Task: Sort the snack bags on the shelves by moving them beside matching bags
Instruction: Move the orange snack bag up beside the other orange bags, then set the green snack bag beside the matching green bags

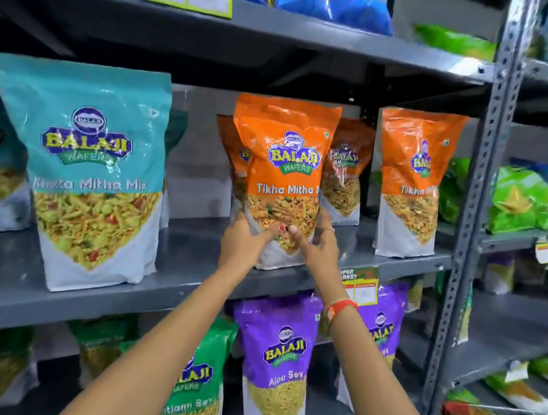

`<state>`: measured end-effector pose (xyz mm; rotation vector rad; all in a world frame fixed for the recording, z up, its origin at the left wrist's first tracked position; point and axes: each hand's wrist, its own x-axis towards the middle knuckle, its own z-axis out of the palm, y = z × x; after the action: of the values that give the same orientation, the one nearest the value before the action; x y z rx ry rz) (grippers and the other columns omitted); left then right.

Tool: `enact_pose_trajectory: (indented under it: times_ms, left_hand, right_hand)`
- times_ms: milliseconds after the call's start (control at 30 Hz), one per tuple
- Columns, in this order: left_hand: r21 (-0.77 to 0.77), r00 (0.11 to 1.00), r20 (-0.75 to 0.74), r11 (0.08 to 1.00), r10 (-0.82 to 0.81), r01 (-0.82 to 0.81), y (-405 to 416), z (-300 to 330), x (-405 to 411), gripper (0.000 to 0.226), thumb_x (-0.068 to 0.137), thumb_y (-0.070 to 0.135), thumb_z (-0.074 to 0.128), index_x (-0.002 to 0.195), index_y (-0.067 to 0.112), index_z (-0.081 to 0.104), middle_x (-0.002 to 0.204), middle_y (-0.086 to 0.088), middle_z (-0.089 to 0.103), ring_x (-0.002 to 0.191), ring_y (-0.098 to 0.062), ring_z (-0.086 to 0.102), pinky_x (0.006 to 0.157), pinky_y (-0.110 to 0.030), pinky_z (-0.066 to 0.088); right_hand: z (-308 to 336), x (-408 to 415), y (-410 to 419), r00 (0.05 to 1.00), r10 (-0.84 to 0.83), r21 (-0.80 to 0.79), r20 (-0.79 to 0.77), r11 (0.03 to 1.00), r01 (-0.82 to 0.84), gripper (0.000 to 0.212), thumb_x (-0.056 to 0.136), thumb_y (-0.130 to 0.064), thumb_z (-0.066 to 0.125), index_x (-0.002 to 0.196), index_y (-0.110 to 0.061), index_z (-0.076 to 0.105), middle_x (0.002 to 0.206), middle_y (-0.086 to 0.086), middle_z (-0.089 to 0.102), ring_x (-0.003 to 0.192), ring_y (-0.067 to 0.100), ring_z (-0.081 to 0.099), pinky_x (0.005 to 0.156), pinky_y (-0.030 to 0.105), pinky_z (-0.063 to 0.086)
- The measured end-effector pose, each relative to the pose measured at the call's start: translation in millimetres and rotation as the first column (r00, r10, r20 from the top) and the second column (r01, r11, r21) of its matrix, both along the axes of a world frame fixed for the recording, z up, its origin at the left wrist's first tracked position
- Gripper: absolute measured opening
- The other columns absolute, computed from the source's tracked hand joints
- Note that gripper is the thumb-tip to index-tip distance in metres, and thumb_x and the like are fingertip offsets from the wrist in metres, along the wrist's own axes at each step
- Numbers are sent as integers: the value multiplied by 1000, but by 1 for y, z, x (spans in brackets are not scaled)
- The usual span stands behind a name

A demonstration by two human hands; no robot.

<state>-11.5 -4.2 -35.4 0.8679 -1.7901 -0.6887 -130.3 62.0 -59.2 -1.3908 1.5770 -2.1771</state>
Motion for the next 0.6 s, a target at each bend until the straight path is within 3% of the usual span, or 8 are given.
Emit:
enact_pose_trajectory:
  times_ms: [100,200,300,400,467,533,600]
  left_hand:
    - [4,1000,3,1000,-26,26,2,-3,4,67,71,50,68,120,8,47,123,-19,60,112,-35,56,91,-41,49]
    - [-18,991,-107,996,-87,85,11,-9,12,72,71,42,72,130,13,41,134,-12,54,121,-27,51,99,-32,42]
    - [-160,955,-280,986,-94,50,29,-34,35,65,77,35,67,133,15,40,137,-3,49,126,-14,46,103,-26,37]
    - [-390,903,-421,916,-82,-98,42,-83,68,35,86,24,59,119,16,53,117,13,54,109,-11,55,90,-21,45]
    - [-451,894,-448,868,-17,-210,46,-128,91,22,88,20,55,110,19,57,103,16,52,90,-13,55,79,-19,44]
    - [-365,890,-452,899,55,-241,45,-173,109,20,87,18,55,107,23,56,92,16,48,80,-4,48,75,-15,40]
    - [-181,877,-442,939,187,-291,39,-219,127,23,85,16,56,106,25,54,89,15,44,75,-2,44,70,-14,38]
  right_hand:
    - [-1,5,3,1000,20,-17,2,1000,-20,65,86,-16,67,143,-14,36,143,9,51,133,24,48,112,50,38]
    - [-8,19,13,997,-22,-76,74,997,28,67,86,-16,66,145,-12,32,146,15,46,135,25,44,113,48,36]
    - [-37,43,28,981,-132,-207,141,965,160,43,88,-16,65,128,-22,49,127,5,57,122,10,53,108,35,43]
    - [-91,72,39,971,-133,-235,199,955,179,28,88,-8,61,110,-24,56,106,-7,61,102,0,58,95,23,48]
    - [-137,94,40,968,-116,-154,221,976,152,26,88,-2,59,105,-21,57,99,-6,61,93,-1,58,88,20,48]
    - [-182,115,39,968,-63,-42,242,996,75,28,87,1,58,102,-22,57,95,-3,60,87,-6,57,84,18,48]
    - [-223,133,35,967,8,73,254,997,-27,29,85,2,58,104,-19,54,97,-1,58,86,-11,57,81,10,46]
